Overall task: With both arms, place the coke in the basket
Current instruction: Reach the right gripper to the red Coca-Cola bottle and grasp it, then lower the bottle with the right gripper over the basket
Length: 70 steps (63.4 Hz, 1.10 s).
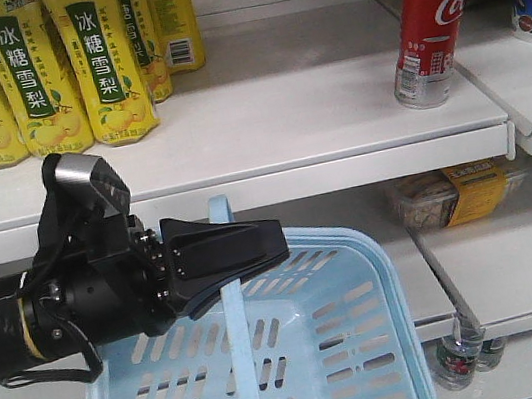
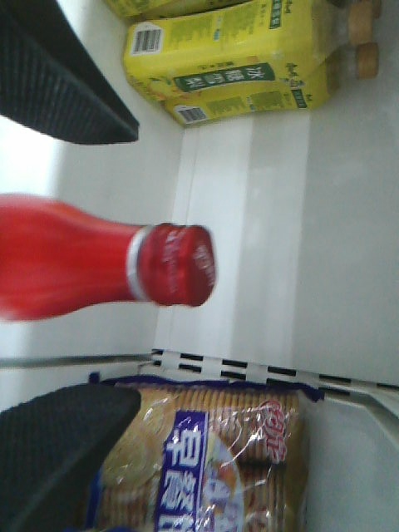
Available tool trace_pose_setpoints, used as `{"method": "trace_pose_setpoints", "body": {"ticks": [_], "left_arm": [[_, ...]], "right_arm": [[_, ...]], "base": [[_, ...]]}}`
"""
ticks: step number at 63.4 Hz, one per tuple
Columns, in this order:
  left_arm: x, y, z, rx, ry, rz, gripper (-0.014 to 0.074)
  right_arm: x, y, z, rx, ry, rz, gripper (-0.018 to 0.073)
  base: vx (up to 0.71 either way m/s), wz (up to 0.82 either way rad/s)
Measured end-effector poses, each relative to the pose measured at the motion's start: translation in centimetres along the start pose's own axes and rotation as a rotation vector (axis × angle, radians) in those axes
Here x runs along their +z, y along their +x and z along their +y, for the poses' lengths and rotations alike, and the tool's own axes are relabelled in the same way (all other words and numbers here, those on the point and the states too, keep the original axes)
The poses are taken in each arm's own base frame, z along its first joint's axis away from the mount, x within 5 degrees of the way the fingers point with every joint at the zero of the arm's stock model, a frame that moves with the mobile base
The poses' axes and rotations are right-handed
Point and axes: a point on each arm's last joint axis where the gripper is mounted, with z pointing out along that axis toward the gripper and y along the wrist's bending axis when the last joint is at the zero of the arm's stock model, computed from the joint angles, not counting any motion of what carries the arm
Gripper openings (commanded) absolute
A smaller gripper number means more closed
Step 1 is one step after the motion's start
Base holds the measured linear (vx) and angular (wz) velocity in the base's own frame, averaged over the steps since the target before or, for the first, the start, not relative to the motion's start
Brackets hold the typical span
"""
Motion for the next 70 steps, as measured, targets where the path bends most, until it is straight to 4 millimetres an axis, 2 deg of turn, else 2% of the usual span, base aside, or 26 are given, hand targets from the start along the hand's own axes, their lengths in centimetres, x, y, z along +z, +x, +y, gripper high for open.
{"method": "trace_pose_setpoints", "body": {"ticks": [8, 14, 22, 25, 30, 40, 50, 58, 61, 70], "left_arm": [[0.0, 0.0, 0.0, 0.000, 0.000, 0.000, -0.0007], [0.0, 0.0, 0.0, 0.000, 0.000, 0.000, -0.0007], [0.0, 0.0, 0.0, 0.000, 0.000, 0.000, -0.0007], [0.0, 0.0, 0.0, 0.000, 0.000, 0.000, -0.0007], [0.0, 0.0, 0.0, 0.000, 0.000, 0.000, -0.0007], [0.0, 0.0, 0.0, 0.000, 0.000, 0.000, -0.0007], [0.0, 0.0, 0.0, 0.000, 0.000, 0.000, -0.0007], [0.0, 0.0, 0.0, 0.000, 0.000, 0.000, -0.0007], [0.0, 0.0, 0.0, 0.000, 0.000, 0.000, -0.0007], [0.0, 0.0, 0.0, 0.000, 0.000, 0.000, -0.0007]], "right_arm": [[2.4, 0.3, 0.0, 0.011, 0.002, 0.002, 0.0540], [3.5, 0.9, 0.0, 0.017, 0.005, 0.019, 0.0459], [3.8, 1.0, -0.1, 0.020, 0.007, 0.021, 0.0248], [3.7, 1.0, -0.1, 0.021, 0.007, 0.019, 0.0131], [3.7, 1.0, -0.1, 0.021, 0.008, 0.017, -0.0006], [2.9, 0.6, 0.2, 0.019, -0.014, 0.035, -0.0009], [-0.9, -0.7, 1.1, -0.004, -0.099, 0.101, -0.0006], [-5.8, -2.5, 2.0, -0.029, -0.163, 0.105, -0.0005], [-8.2, -3.2, 2.3, -0.046, -0.184, 0.092, -0.0005], [-13.0, -3.6, 3.4, -0.062, -0.277, 0.141, -0.0005]], "base": [[0.00, 0.00], [0.00, 0.00], [0.00, 0.00], [0.00, 0.00], [0.00, 0.00], [0.00, 0.00], [0.00, 0.00], [0.00, 0.00], [0.00, 0.00], [0.00, 0.00]]}}
